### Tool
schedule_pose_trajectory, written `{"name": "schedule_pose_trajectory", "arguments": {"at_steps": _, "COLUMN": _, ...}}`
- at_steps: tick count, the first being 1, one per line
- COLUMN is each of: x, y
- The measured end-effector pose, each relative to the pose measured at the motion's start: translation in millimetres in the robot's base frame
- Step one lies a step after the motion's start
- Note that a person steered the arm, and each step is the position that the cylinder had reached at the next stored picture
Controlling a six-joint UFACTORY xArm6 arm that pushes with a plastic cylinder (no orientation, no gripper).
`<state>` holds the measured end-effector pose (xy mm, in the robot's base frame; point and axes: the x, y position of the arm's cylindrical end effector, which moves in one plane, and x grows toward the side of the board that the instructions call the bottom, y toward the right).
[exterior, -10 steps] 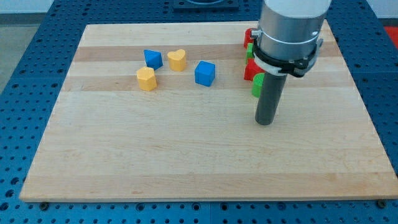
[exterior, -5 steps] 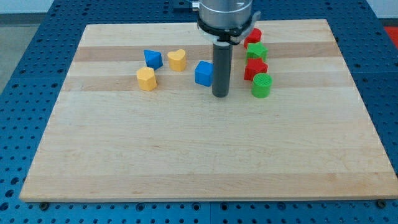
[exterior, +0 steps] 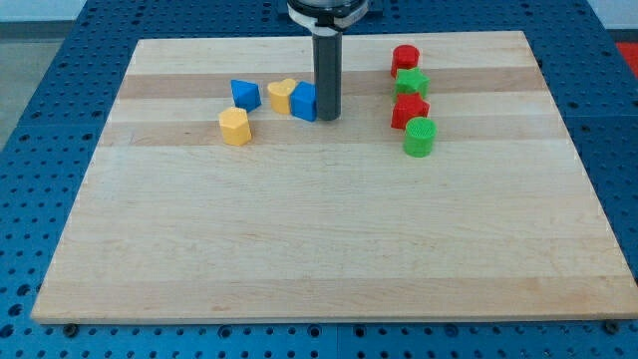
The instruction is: Move the blue cube into the yellow heart
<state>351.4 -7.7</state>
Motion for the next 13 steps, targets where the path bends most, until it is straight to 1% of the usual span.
{"name": "schedule_pose_trajectory", "arguments": {"at_steps": 5, "x": -52, "y": -34}}
{"name": "schedule_pose_trajectory", "arguments": {"at_steps": 9, "x": -96, "y": -78}}
{"name": "schedule_pose_trajectory", "arguments": {"at_steps": 11, "x": -108, "y": -102}}
{"name": "schedule_pose_trajectory", "arguments": {"at_steps": 13, "x": -108, "y": -122}}
